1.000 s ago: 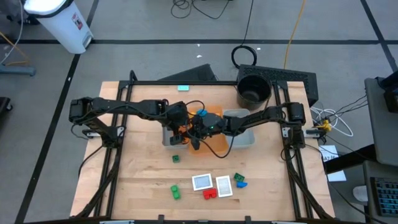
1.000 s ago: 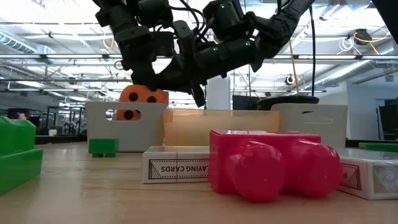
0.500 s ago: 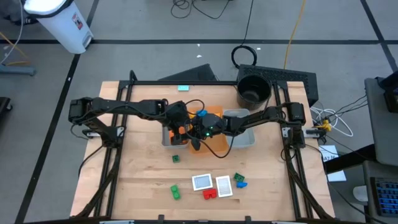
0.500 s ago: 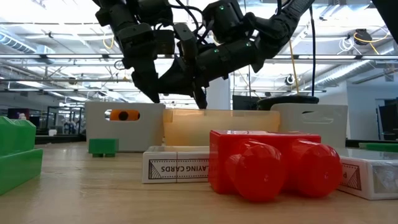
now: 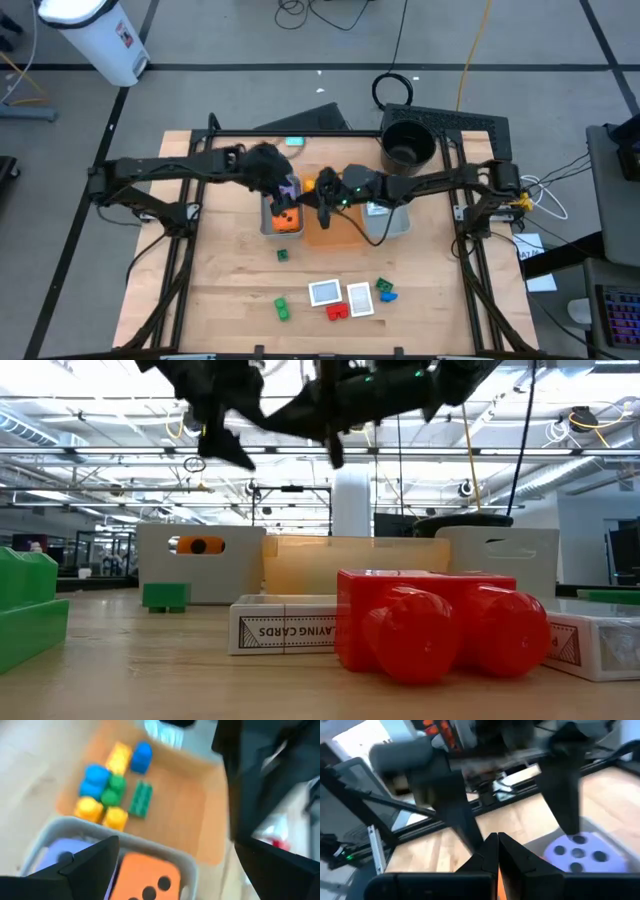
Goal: Pick & Place Toys
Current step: Put the light blue game piece into the orange bin
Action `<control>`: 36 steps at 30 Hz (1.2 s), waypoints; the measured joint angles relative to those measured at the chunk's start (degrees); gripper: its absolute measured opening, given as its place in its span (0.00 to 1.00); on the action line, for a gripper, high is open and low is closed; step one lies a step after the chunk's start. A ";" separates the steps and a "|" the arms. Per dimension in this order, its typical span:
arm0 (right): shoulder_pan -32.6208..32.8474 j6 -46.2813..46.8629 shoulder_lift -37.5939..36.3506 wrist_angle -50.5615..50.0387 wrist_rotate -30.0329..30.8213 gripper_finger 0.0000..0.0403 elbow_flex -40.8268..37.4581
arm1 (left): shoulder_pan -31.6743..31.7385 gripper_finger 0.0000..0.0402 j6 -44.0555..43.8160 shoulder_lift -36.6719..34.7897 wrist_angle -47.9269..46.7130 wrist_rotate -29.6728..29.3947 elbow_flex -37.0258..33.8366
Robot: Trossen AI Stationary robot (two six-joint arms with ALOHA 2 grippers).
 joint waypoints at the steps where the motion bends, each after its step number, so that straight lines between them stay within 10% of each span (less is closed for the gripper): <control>1: -0.18 -0.35 -1.46 -0.93 1.20 0.01 -0.54 | 0.37 0.99 -1.09 -1.35 1.18 -0.29 0.00; 10: -2.26 -2.00 -14.79 -1.42 12.53 0.00 -9.53 | 1.86 0.99 -4.07 -12.60 11.71 -15.36 -1.93; 21: -2.61 0.55 -31.76 8.49 17.14 0.01 -24.20 | 2.16 0.99 -14.40 -17.90 37.95 -12.01 -23.37; 36: -9.22 8.10 -37.73 19.23 16.88 0.16 -27.28 | 8.75 0.99 -4.19 -17.28 42.18 -6.44 -20.23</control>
